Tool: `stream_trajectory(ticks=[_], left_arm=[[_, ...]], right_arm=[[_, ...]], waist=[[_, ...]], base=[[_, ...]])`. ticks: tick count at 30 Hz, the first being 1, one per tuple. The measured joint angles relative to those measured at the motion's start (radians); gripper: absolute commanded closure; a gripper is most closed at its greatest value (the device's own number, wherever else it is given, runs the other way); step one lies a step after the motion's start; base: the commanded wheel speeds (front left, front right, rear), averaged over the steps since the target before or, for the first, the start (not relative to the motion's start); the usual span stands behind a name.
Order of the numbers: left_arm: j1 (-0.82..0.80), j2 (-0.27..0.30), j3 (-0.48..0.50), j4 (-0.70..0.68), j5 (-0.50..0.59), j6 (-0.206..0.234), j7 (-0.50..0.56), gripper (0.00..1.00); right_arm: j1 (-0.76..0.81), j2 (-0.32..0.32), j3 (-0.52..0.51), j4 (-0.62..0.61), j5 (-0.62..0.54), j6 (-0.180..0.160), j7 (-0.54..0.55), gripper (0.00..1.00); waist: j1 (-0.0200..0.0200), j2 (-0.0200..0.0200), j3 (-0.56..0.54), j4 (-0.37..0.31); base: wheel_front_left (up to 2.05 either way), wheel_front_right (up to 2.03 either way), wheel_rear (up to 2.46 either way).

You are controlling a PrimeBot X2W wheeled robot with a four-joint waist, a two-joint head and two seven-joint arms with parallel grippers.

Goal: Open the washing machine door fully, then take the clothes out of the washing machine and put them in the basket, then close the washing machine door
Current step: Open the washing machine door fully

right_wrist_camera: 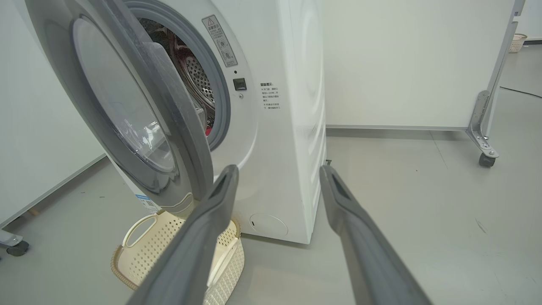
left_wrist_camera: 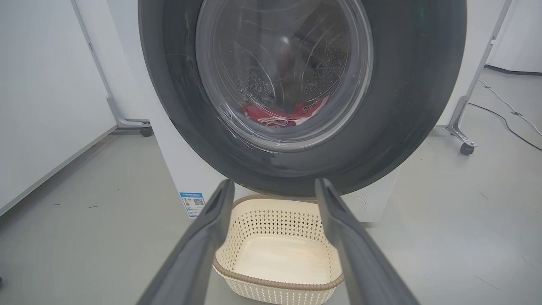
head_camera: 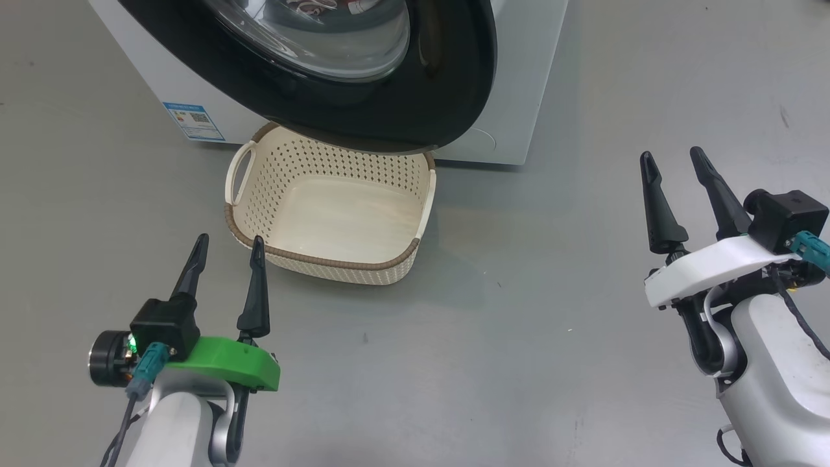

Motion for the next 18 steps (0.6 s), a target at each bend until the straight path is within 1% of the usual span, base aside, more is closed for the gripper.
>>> stream_trajectory(ticks=[18], left_arm=[[0.0,0.0,-0.004,0.0,0.0,-0.004,0.0,0.0]], right_arm=[[0.0,-0.019,0.005,-0.018,-0.01,0.0,0.01,0.0]], waist=[[0.0,0.0,0.007,0.006]], base=[[0.0,0.0,0.0]])
